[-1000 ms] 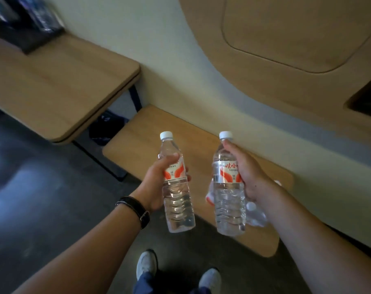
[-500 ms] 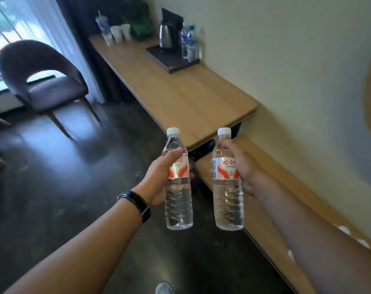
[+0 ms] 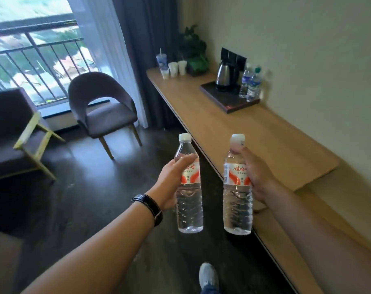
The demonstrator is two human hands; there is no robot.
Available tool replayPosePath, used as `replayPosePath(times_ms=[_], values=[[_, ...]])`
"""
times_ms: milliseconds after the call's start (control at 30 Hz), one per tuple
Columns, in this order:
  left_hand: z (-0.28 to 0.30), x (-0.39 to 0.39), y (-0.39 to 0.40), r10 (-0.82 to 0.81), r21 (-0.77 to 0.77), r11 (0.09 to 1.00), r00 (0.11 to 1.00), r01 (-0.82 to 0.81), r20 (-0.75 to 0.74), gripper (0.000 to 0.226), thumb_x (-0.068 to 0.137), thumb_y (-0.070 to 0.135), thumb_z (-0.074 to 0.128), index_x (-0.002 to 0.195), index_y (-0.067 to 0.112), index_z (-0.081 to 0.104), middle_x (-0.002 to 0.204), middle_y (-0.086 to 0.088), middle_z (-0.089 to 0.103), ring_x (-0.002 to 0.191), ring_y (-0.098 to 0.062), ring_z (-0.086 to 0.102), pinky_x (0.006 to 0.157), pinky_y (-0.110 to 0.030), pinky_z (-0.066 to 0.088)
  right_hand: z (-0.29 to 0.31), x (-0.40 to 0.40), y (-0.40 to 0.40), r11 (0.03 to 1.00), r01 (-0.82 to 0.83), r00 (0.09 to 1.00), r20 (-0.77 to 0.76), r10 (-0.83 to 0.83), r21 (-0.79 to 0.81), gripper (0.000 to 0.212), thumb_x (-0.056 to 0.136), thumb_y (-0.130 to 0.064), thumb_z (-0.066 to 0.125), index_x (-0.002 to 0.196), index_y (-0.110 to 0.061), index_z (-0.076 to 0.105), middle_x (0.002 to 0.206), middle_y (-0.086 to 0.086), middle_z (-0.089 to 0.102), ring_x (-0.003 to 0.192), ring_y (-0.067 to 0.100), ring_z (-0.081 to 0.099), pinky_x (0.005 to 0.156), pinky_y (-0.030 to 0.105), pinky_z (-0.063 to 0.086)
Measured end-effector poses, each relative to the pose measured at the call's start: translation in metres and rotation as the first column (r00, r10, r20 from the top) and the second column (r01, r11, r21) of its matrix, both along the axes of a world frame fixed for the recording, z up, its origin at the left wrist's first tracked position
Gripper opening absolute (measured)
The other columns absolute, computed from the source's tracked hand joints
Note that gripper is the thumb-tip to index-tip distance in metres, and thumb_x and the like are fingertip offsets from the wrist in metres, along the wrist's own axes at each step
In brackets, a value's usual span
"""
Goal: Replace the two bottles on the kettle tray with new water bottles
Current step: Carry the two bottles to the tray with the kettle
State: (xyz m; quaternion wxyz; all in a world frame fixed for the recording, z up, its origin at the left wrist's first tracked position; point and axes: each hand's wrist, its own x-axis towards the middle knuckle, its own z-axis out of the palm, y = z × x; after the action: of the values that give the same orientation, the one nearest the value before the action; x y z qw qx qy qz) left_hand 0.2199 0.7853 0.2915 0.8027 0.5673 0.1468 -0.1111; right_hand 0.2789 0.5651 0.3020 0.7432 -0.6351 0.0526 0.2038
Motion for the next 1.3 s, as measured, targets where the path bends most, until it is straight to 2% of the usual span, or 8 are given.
replayPosePath(times_ms=[133,333,467,600,767,900,1033,1300], values=[[0.003,0.072,0.038,0.008,0.061,0.998,1.000,-0.009,0.024,0.068,0.053,0.054,0.088,0.103,0.016,0.065,0.083,-0.008,0.070,0.072,-0.022,0.068,0.072,-0.040,0.056,-0.002,0.076,0.038,1.000,-0.003,1.000,0.013,0.003,0.020,0.042,0.077,-0.052,0.071,0.094,-0.014,0.065,0.079,0.016,0.065,0.064,0.027,0.063,0.075,0.047,0.051],[0.013,0.190,0.085,0.020,0.120,0.992,0.998,-0.027,0.060,0.066,0.055,0.056,0.087,0.107,0.019,0.068,0.085,-0.006,0.073,0.075,-0.021,0.071,0.071,-0.038,0.055,0.001,0.195,0.090,1.000,-0.015,0.999,0.045,0.016,-0.020,0.050,0.073,-0.059,0.072,0.094,-0.014,0.066,0.077,0.015,0.068,0.063,0.029,0.065,0.070,0.045,0.052],[0.016,0.266,0.112,0.007,0.120,0.993,0.997,-0.016,0.073,0.068,0.062,0.047,0.086,0.116,0.011,0.064,0.082,-0.004,0.073,0.073,-0.019,0.072,0.066,-0.032,0.056,0.008,0.263,0.122,0.998,0.017,0.997,0.082,-0.012,-0.065,0.042,0.077,-0.054,0.070,0.090,-0.014,0.068,0.080,0.016,0.069,0.066,0.030,0.066,0.069,0.043,0.052],[0.006,0.344,0.142,-0.034,0.113,0.993,0.993,0.021,0.110,0.059,0.066,0.042,0.084,0.115,0.015,0.065,0.092,-0.008,0.073,0.083,-0.024,0.072,0.075,-0.037,0.056,0.005,0.325,0.150,0.993,0.087,0.988,0.134,-0.076,-0.079,0.031,0.079,-0.052,0.068,0.085,-0.022,0.069,0.079,0.011,0.070,0.068,0.027,0.067,0.068,0.043,0.051],[-0.014,0.446,0.181,-0.163,0.116,0.982,0.976,0.147,0.147,0.063,0.067,0.041,0.086,0.120,0.017,0.063,0.103,-0.011,0.075,0.095,-0.032,0.072,0.081,-0.044,0.058,-0.009,0.391,0.185,0.969,0.204,0.963,0.209,-0.172,-0.141,0.025,0.083,-0.048,0.061,0.074,-0.026,0.068,0.073,0.004,0.070,0.068,0.025,0.068,0.068,0.044,0.052],[-0.022,0.522,0.202,-0.287,0.101,0.956,0.951,0.276,0.119,0.064,0.064,0.042,0.089,0.117,0.017,0.064,0.103,-0.014,0.075,0.095,-0.036,0.072,0.083,-0.050,0.057,-0.015,0.434,0.208,0.932,0.340,0.933,0.174,-0.316,-0.129,0.022,0.079,-0.051,0.067,0.075,-0.029,0.071,0.081,0.011,0.074,0.073,0.030,0.071,0.070,0.044,0.056],[-0.021,0.586,0.208,-0.424,0.179,0.898,0.900,0.402,0.103,0.071,0.059,0.050,0.088,0.118,0.017,0.064,0.109,-0.012,0.074,0.099,-0.034,0.071,0.093,-0.058,0.052,-0.022,0.471,0.219,0.863,0.486,0.871,0.149,-0.468,-0.134,0.045,0.075,-0.054,0.068,0.100,-0.016,0.068,0.087,0.014,0.076,0.075,0.031,0.074,0.071,0.042,0.058],[-0.038,0.699,0.179,-0.626,0.241,0.762,0.779,0.600,0.040,0.035,0.080,0.032,0.078,0.111,0.024,0.065,0.109,-0.006,0.073,0.097,-0.022,0.072,0.087,-0.046,0.058,-0.057,0.544,0.204,0.750,0.643,0.764,0.071,-0.641,-0.155,0.057,0.071,-0.062,0.071,0.106,-0.019,0.059,0.095,0.019,0.074,0.079,0.035,0.075,0.076,0.055,0.058]])
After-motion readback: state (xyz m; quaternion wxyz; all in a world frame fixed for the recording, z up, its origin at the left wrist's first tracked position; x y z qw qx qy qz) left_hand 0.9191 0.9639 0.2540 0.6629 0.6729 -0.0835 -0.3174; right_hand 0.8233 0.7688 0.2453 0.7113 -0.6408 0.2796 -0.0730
